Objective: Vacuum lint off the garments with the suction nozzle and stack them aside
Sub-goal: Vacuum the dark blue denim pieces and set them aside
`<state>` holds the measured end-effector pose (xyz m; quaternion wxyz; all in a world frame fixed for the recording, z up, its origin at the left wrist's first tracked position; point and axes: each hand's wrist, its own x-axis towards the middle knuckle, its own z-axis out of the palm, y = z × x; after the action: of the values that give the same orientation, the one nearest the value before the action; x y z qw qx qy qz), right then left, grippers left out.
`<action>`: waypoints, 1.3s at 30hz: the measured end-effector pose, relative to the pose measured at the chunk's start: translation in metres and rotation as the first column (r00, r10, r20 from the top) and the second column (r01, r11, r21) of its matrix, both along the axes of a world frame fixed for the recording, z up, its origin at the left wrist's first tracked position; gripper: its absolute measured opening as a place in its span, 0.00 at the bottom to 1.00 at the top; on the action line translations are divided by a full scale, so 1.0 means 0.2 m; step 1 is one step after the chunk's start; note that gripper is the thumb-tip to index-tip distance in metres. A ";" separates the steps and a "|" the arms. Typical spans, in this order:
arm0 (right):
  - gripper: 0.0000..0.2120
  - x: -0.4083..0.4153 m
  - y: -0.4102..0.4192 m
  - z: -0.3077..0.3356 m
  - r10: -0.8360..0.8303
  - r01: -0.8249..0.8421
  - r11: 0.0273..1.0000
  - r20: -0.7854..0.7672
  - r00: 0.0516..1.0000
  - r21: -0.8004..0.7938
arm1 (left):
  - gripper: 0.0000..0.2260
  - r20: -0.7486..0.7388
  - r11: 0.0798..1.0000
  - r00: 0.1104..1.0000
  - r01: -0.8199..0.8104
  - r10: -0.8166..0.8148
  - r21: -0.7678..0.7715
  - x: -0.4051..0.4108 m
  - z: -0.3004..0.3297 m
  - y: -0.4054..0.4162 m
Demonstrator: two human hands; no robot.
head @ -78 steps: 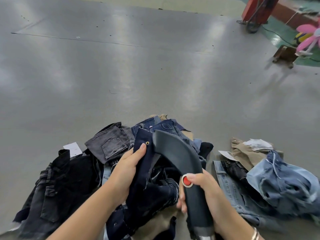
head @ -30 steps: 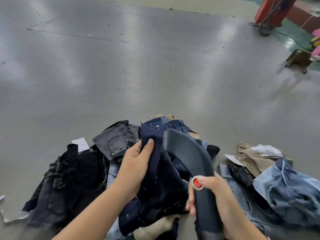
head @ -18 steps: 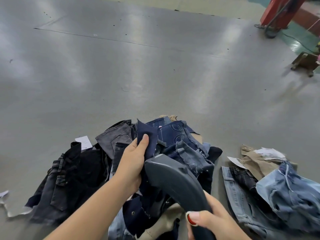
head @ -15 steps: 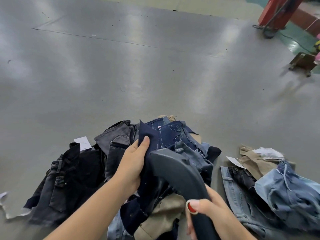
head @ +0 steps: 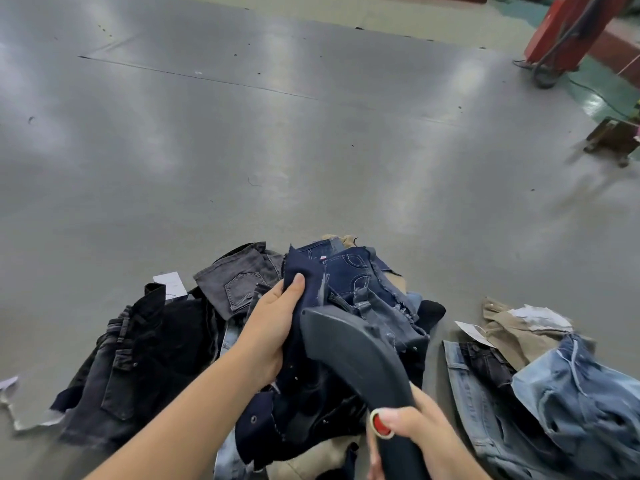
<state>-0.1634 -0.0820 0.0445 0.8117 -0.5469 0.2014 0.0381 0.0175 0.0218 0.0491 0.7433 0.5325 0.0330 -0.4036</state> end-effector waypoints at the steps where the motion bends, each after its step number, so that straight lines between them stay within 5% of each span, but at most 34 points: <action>1: 0.25 0.00 0.01 0.00 0.000 0.000 1.000 -0.002 1.000 -0.014 | 0.10 0.003 1.000 1.000 0.004 -0.004 0.004 0.00 0.00 0.00; 7: 0.14 0.06 0.00 0.04 -0.036 0.037 0.999 -0.015 0.999 0.031 | 0.09 0.010 0.999 0.999 0.045 -0.045 0.009 -0.01 0.00 -0.01; 12: 0.20 0.11 -0.07 0.04 -0.161 0.155 0.985 -0.086 0.983 -0.074 | 0.08 0.033 0.996 0.995 0.092 -0.092 0.001 -0.03 -0.01 -0.01; 15: 0.15 0.11 -0.14 0.04 -0.304 0.302 0.953 -0.102 0.947 -0.035 | 0.08 0.072 0.990 0.988 0.133 -0.137 0.056 -0.02 0.01 -0.01; 20: 0.13 0.07 -0.22 0.08 -0.419 0.419 0.908 -0.004 0.908 -0.007 | 0.22 0.071 0.956 0.980 0.198 -0.187 -0.217 0.09 0.11 0.13; 24: 0.14 0.07 -0.19 0.10 -0.359 0.359 0.933 -0.020 0.933 -0.031 | 0.16 0.088 0.983 0.982 0.157 -0.166 0.096 -0.03 0.04 0.11; 28: 0.21 0.04 -0.13 0.12 -0.224 0.224 0.974 -0.010 0.975 -0.027 | 0.14 0.022 0.992 0.995 0.099 -0.101 0.075 0.01 0.06 0.09; 33: 0.14 -0.01 -0.06 0.12 -0.101 0.100 0.995 0.034 0.994 0.013 | 0.14 0.103 0.989 0.994 -0.039 0.025 0.142 -0.01 0.06 0.03; 39: 0.30 -0.03 0.03 0.09 0.058 -0.055 0.981 0.014 0.998 -0.187 | 0.12 0.170 0.991 0.985 -0.054 0.033 0.123 -0.02 0.07 0.01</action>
<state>-0.1686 -0.0762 0.0635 0.7574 -0.6264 0.1806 0.0369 0.0138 0.0241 0.0633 0.7165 0.6101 0.0078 -0.3381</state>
